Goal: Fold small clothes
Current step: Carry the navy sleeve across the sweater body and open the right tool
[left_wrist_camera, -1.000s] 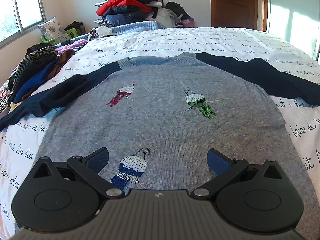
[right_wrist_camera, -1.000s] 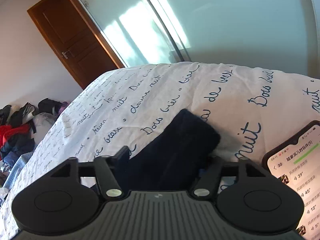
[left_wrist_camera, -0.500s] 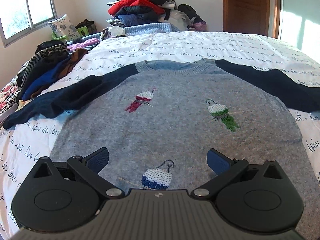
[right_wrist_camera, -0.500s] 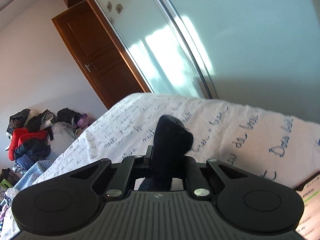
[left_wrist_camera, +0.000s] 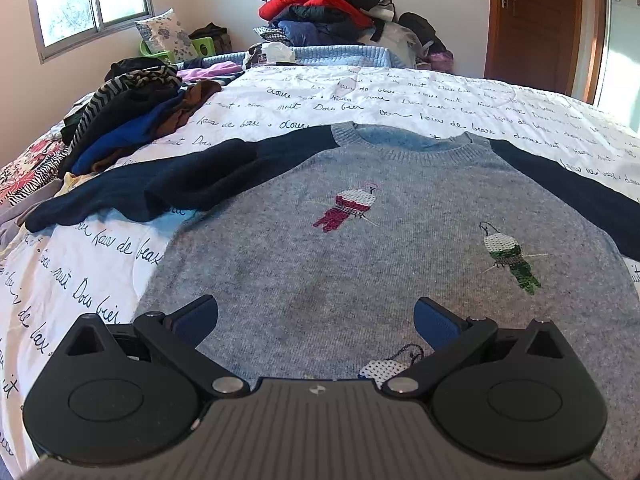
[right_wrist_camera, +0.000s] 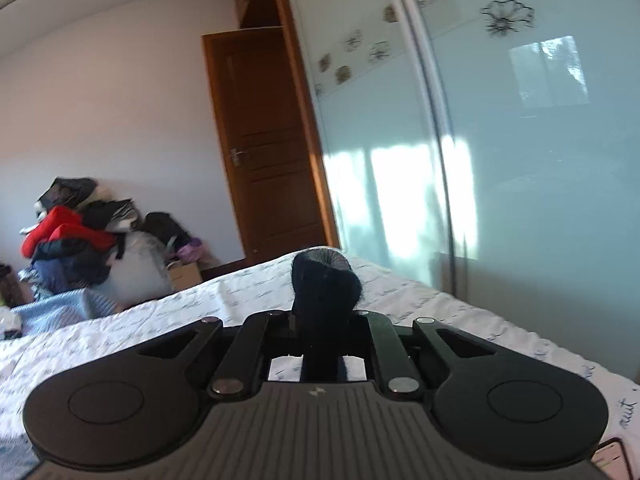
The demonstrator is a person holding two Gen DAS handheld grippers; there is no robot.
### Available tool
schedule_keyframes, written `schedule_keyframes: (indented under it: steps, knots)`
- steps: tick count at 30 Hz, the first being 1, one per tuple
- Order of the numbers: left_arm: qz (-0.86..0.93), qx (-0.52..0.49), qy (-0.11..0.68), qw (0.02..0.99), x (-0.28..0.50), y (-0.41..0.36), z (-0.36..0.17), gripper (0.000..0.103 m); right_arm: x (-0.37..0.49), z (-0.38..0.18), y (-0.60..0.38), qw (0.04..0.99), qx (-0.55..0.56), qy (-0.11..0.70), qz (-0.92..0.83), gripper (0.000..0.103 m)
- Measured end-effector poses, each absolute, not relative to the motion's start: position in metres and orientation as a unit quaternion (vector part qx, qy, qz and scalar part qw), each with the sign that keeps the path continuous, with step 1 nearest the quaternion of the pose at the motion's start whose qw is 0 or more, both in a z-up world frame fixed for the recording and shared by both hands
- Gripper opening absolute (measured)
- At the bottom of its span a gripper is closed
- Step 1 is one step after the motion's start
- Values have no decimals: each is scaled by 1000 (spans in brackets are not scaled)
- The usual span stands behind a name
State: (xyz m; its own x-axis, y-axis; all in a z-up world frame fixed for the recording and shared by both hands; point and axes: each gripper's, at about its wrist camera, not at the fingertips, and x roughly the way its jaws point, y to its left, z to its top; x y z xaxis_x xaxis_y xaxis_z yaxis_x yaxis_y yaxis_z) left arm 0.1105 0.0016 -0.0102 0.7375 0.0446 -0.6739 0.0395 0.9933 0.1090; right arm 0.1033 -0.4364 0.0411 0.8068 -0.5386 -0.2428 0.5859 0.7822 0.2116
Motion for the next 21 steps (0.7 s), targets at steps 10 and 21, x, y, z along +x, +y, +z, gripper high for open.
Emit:
schedule_keyframes:
  steps: [10,21]
  knots:
    - [28,61,366,928,116,13,-15,103,158,35,-302,980,68,149,-114,10]
    - [36,62,366,928,118,22,-16,103,188,15,-208,980,18,195,-22,10]
